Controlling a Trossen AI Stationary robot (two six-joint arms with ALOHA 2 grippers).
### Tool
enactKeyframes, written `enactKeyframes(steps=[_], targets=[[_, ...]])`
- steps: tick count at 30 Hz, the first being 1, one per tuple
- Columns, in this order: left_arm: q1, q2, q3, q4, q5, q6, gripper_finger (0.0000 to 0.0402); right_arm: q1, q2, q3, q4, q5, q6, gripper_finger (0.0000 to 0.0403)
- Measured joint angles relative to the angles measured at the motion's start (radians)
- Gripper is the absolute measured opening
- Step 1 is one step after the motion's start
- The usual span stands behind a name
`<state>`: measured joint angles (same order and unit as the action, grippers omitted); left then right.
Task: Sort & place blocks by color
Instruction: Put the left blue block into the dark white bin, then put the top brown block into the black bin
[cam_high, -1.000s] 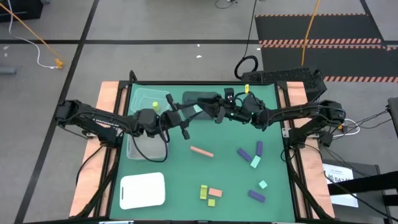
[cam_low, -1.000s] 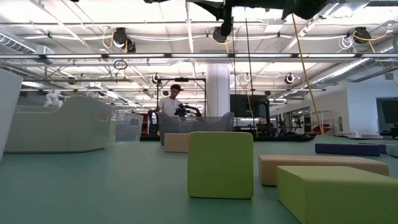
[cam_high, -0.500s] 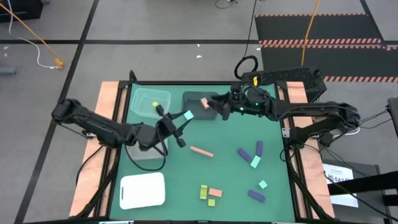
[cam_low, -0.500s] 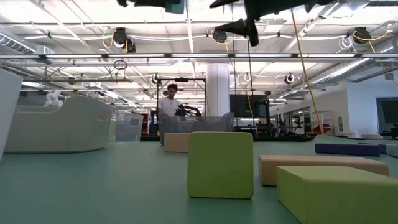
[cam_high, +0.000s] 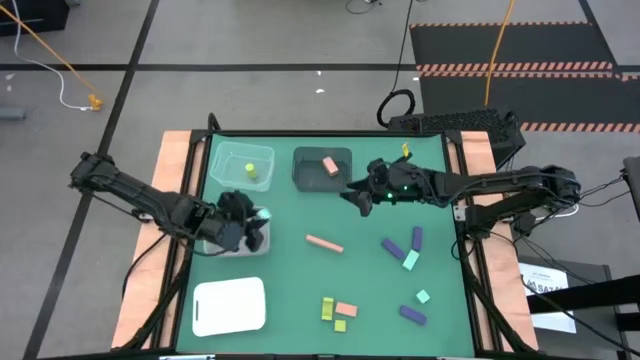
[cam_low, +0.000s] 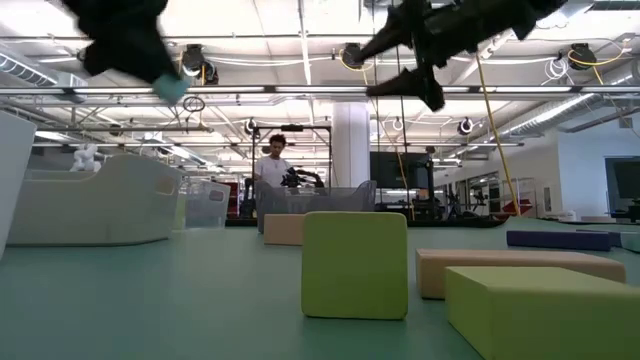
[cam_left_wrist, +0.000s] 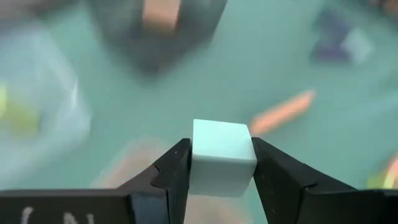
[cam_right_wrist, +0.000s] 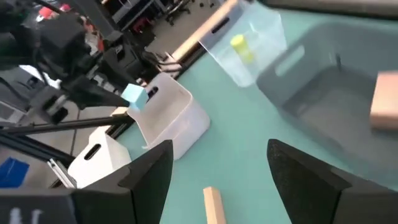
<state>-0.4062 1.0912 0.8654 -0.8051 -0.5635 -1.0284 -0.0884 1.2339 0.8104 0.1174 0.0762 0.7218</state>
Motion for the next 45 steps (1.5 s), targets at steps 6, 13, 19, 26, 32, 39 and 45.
enactKeyframes(steps=[6, 13, 19, 26, 32, 39, 45], targets=[[-0.040, 0.022, -0.031, -0.314, 0.147, -0.206, 0.0142, 0.002, 0.001, -0.194, 0.304, 0.003, 0.137, 0.0249], [-0.043, 0.021, -0.169, -0.262, 0.197, -0.276, 0.0162, 0.017, 0.005, -0.356, 0.551, 0.006, 0.223, 0.0249], [-0.043, 0.022, -0.239, -0.238, 0.201, -0.396, 0.0158, 0.069, 0.027, -0.334, 0.550, 0.006, 0.162, 0.0249], [-0.038, 0.021, -0.206, -0.238, 0.201, -0.423, 0.0200, 0.127, 0.155, -0.176, 0.385, 0.006, 0.021, 0.0249], [-0.038, 0.021, -0.135, -0.238, 0.200, -0.378, 0.0244, 0.137, 0.290, -0.044, 0.249, 0.002, -0.089, 0.0249], [-0.038, 0.021, -0.022, -0.238, 0.197, -0.353, 0.0273, 0.165, 0.364, -0.021, 0.244, 0.001, -0.200, 0.0249], [-0.037, 0.021, 0.065, -0.169, 0.119, -0.294, 0.0271, 0.237, 0.446, -0.021, 0.276, 0.007, -0.452, 0.0249]])
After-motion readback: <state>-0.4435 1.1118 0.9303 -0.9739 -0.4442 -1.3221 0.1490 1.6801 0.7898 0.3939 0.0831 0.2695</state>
